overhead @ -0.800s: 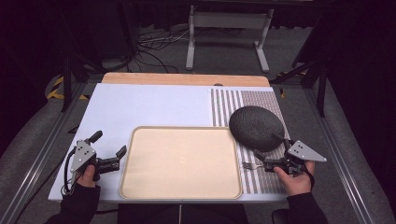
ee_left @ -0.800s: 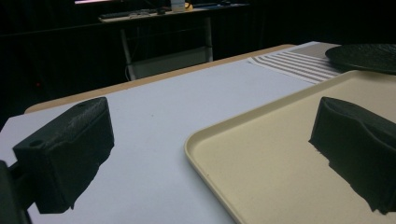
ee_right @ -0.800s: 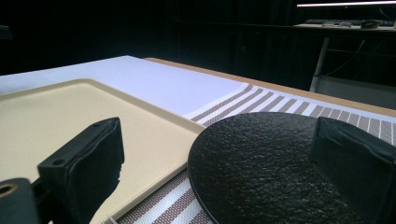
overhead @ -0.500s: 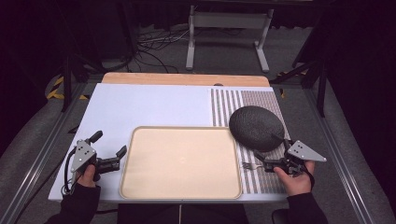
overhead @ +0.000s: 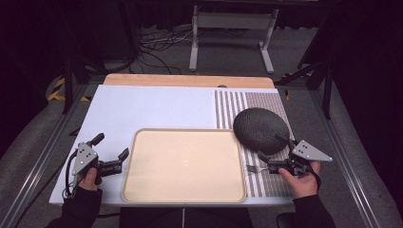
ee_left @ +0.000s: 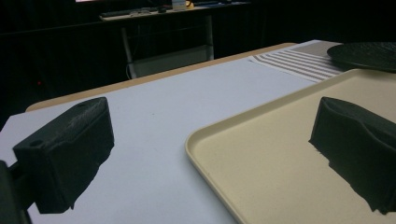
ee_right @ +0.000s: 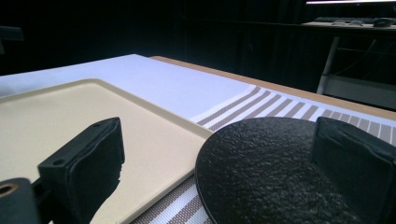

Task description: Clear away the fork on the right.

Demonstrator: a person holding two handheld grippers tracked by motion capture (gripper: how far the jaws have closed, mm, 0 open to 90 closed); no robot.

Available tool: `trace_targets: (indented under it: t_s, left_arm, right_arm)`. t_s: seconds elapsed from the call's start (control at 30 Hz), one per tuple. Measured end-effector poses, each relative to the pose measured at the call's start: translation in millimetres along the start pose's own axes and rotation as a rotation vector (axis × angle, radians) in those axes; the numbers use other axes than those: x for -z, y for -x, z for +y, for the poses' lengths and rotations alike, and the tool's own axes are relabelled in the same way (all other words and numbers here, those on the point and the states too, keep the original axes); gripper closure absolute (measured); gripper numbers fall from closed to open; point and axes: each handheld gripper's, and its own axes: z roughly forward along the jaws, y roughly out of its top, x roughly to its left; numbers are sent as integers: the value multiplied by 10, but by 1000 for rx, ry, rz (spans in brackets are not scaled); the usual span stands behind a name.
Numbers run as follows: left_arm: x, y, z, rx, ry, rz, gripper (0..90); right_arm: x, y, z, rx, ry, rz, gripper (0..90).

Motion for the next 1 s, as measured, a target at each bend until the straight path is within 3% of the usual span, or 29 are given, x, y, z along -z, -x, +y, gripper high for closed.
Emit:
trace_targets:
  t_s: [0.37, 0.63, 1.0]
  left_arm:
    - [-1, 1, 0, -1, -1, -2, 2]
    - [1, 4, 0, -2, -1, -2, 2]
    - [3, 5, 3, -3, 1, -1, 2]
  right_arm:
    - [-85, 39, 238, 69, -104, 51, 48]
    - [-158, 64, 404, 176, -307, 129, 82]
    - [-246, 65, 581, 321, -533, 180, 86]
